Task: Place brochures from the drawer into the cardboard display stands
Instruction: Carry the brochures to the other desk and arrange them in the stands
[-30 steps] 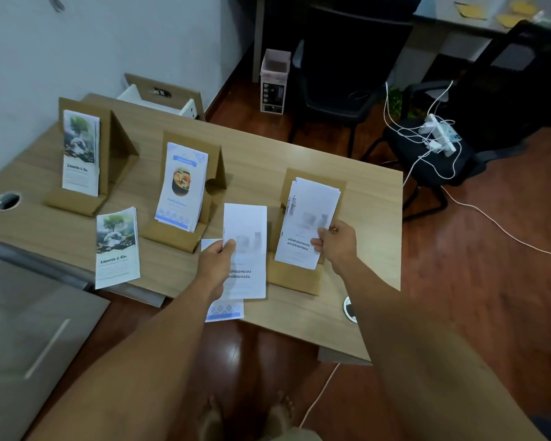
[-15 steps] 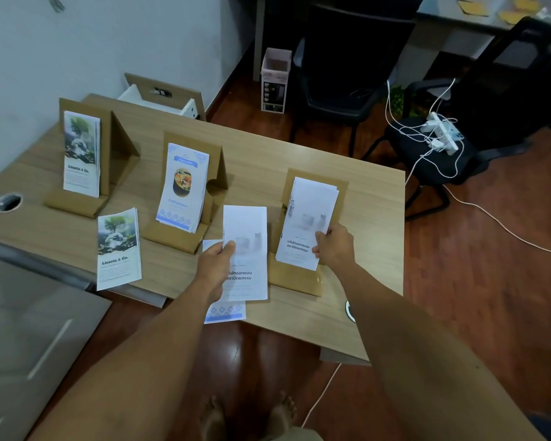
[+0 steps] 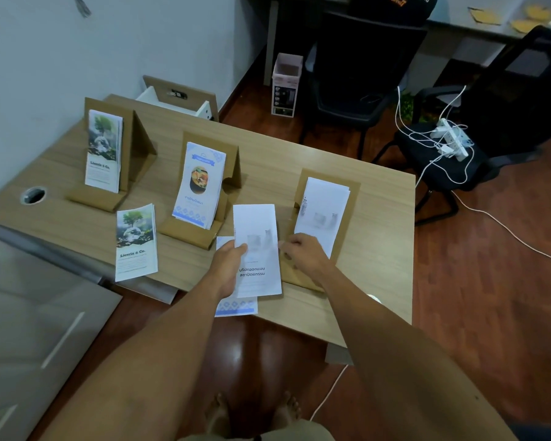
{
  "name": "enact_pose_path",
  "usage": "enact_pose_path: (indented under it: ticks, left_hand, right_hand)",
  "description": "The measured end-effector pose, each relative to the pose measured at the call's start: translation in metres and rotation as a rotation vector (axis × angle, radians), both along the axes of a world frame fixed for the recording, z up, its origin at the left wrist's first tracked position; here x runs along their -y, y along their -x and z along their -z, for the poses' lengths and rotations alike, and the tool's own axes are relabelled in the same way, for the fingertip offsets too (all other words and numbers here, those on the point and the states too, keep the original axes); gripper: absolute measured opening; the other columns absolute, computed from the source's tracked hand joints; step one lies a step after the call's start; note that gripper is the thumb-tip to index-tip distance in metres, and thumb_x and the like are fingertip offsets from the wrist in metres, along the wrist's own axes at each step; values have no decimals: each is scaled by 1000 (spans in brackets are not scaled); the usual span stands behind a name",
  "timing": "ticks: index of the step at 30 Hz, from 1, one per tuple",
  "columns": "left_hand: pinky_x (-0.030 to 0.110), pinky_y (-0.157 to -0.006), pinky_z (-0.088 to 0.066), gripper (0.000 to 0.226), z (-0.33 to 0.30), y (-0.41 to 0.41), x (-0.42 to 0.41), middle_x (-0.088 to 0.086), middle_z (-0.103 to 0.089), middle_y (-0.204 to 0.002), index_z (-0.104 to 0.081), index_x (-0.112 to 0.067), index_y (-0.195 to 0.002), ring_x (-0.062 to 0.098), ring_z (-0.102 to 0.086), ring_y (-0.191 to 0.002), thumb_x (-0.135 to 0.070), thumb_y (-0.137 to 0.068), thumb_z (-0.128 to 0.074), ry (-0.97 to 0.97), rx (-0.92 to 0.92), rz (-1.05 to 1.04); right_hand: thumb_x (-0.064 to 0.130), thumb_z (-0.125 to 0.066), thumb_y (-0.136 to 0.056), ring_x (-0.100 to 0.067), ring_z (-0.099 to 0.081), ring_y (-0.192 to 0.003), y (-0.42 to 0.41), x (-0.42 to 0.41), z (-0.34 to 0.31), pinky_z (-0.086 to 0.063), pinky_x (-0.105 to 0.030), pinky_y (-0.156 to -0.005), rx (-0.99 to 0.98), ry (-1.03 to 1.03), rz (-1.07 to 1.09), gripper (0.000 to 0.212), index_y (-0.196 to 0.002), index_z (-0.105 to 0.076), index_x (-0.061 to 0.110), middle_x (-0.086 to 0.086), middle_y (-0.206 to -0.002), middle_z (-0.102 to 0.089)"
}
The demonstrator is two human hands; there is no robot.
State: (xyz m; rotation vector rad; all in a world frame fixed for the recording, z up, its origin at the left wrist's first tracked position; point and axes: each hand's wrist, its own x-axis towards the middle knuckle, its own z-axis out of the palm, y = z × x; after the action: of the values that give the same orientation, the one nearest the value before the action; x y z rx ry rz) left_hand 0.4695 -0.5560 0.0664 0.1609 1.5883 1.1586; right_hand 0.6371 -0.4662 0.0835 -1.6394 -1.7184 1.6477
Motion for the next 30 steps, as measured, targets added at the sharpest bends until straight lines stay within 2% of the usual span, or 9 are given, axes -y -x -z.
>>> enact_pose_path:
  ticks: [3,6,10,12,14,20,26,28,30]
  left_hand:
    - [58,-91,-57,32,1,10,8,15,-74,-111,-66,-13,-125,39,-71,-100,-7,-98,-52,-1,11,6]
    - [60,-91,-57,35,4,22,19,16,-75,-108,-70,-12,-119,40,-72,-99,0,-92,-51,45,-50,49]
    - [37,-74,-61,41,13,34,38,9,-75,-111,-68,-15,-122,28,-72,-95,4,-89,-53,116,-250,105]
    - [26,-63,-53,42,21,37,46,10,-73,-115,-66,-8,-124,24,-69,-91,6,-86,-55,142,-316,103]
    - [24,-59,-51,40,27,38,50,9,-74,-111,-68,-8,-119,23,-69,-86,6,-85,-55,163,-351,112]
    - [46,-82,-60,32,43,43,53,9,-77,-97,-70,-22,-93,29,-73,-89,5,-81,-56,151,-391,138]
    - [35,-71,-56,21,54,43,53,11,-75,-101,-73,-5,-99,26,-71,-87,-2,-82,-62,179,-450,176]
    - [33,-64,-48,3,54,43,52,8,-69,-85,-64,-5,-80,24,-64,-75,-6,-82,-63,207,-498,186]
    - [29,-57,-37,27,52,40,51,1,-52,-69,-44,-12,-64,20,-49,-64,-5,-82,-62,229,-520,182]
  right_hand:
    - [10,-70,-88,-17,-59,-66,17,18,2,-46,-26,-56,-73,70,-9,8,-81,-68,8,-9,-81,-68]
    - [2,-67,-82,-19,-50,-54,33,30,17,-42,-32,-54,-59,80,6,19,-67,-62,11,-9,-66,-61]
    - [4,-72,-76,-19,-50,-54,49,45,38,-44,-34,-60,57,20,53,26,-59,-58,17,0,-58,-57]
    - [6,-73,-75,-20,-55,-59,57,53,46,-47,-35,-62,126,-18,43,22,-61,-59,16,-2,-63,-61]
    - [9,-73,-75,-21,-59,-67,63,60,54,-51,-35,-65,191,-44,36,14,-69,-61,16,-4,-71,-64]
    - [17,-71,-82,-30,-65,-85,75,70,69,-53,-37,-76,325,-128,-13,11,-87,-63,11,-7,-86,-68]
    - [20,-67,-86,-33,-66,-85,80,79,70,-47,-33,-65,410,-190,-65,18,-86,-50,14,-11,-93,-66]
    - [20,-67,-86,-33,-65,-83,81,83,73,-50,-35,-66,417,-201,-53,20,-87,-48,13,-12,-95,-64]
    - [20,-67,-86,-29,-59,-76,82,86,74,-50,-35,-66,411,-181,-23,22,-86,-46,13,-9,-89,-59]
